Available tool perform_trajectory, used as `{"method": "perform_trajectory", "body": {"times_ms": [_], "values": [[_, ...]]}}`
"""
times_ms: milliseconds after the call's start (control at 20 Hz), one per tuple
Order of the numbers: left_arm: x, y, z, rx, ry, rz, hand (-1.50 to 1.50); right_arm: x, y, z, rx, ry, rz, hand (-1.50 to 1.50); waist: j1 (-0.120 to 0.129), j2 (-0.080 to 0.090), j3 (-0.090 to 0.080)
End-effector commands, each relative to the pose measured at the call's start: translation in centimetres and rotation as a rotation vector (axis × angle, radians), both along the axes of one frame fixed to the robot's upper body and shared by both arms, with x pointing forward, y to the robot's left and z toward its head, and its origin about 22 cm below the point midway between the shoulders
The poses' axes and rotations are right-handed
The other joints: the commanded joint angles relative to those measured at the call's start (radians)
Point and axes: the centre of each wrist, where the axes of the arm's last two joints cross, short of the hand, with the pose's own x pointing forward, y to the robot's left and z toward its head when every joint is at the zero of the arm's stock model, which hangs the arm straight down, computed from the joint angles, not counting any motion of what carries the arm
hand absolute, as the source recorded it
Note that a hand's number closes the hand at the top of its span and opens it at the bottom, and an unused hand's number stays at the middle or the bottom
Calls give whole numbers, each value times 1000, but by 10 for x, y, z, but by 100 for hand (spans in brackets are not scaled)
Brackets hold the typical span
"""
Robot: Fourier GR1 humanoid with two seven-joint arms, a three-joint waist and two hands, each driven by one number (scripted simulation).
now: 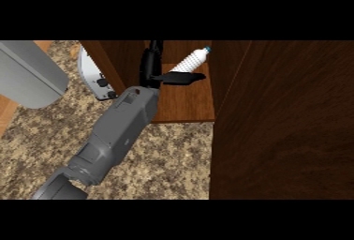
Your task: Pick up the bottled water, place it into the cabinet and close the cabinet
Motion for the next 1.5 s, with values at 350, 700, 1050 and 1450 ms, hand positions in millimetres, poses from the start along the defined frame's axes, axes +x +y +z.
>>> {"method": "perform_trajectory", "body": {"times_ms": [350, 700, 1050, 1450], "values": [[-51, -13, -23, -171, 20, -266, -150, -6, 4, 23, 10, -24, -4, -150, 28, -11, 0], [-109, -14, -41, -252, -32, -325, -150, -6, 10, 29, -16, -23, -43, -150, 37, -7, 0], [-145, 21, -25, -263, -6, -384, 150, -5, 8, 30, -100, -16, 117, -150, 39, -8, 0], [-188, 84, -45, -281, 28, -339, 150, -8, 10, 42, -207, 14, 386, 150, 32, -8, -1]]}}
